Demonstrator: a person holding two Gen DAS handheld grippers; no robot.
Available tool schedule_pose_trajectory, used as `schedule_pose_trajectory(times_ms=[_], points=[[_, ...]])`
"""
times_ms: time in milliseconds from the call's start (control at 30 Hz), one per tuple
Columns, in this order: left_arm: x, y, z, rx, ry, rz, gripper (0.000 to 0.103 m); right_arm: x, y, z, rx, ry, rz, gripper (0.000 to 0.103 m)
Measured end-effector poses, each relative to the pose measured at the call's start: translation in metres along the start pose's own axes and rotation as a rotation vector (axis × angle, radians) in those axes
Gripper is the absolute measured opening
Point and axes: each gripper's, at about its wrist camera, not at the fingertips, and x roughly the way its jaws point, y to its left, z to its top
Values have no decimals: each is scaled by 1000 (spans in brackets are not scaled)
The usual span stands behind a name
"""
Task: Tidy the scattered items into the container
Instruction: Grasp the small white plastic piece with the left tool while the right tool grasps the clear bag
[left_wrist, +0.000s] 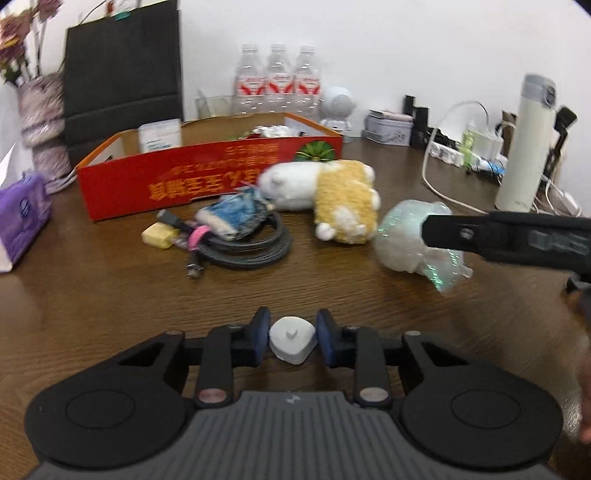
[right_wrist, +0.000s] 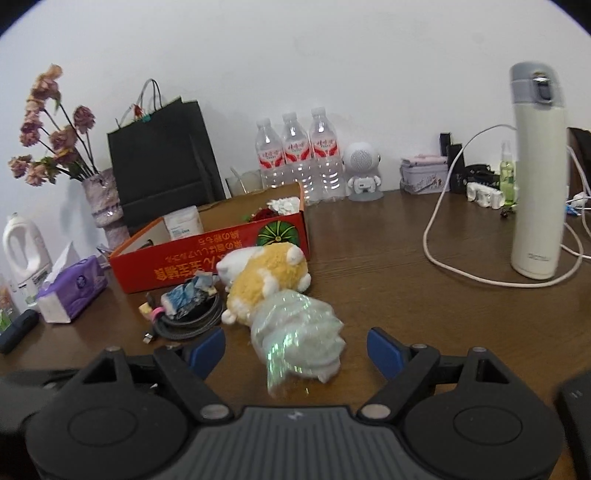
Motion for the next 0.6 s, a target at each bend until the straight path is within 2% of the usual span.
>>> schedule_pose_trajectory(times_ms=[67, 133, 167, 233, 300, 467, 533, 600], points=[[-4, 8, -1, -24, -3, 34, 28, 19, 2, 5, 12, 32, -25, 75], [-11, 16, -3, -52, -18, 53, 28, 36, 2, 8, 35, 81, -14, 48], [-16, 19, -5, -67, -39, 55, 28, 44, 3, 8, 40, 105, 1, 44], [-28, 21, -7, -77, -87, 55, 28, 49, 6, 5, 29, 122, 25, 39], [-41, 20, -10, -72, -138, 86, 29, 45, 12, 0, 19, 117, 54, 37], [-80, 16, -17, -98, -292, 141, 29, 15, 39, -27, -59, 123, 143, 34], [-97, 15, -20, -95, -344, 160, 29, -5, 49, -37, -81, 89, 161, 33], [-112, 14, -23, -105, -392, 178, 29, -27, 54, -40, -82, 15, 176, 33]])
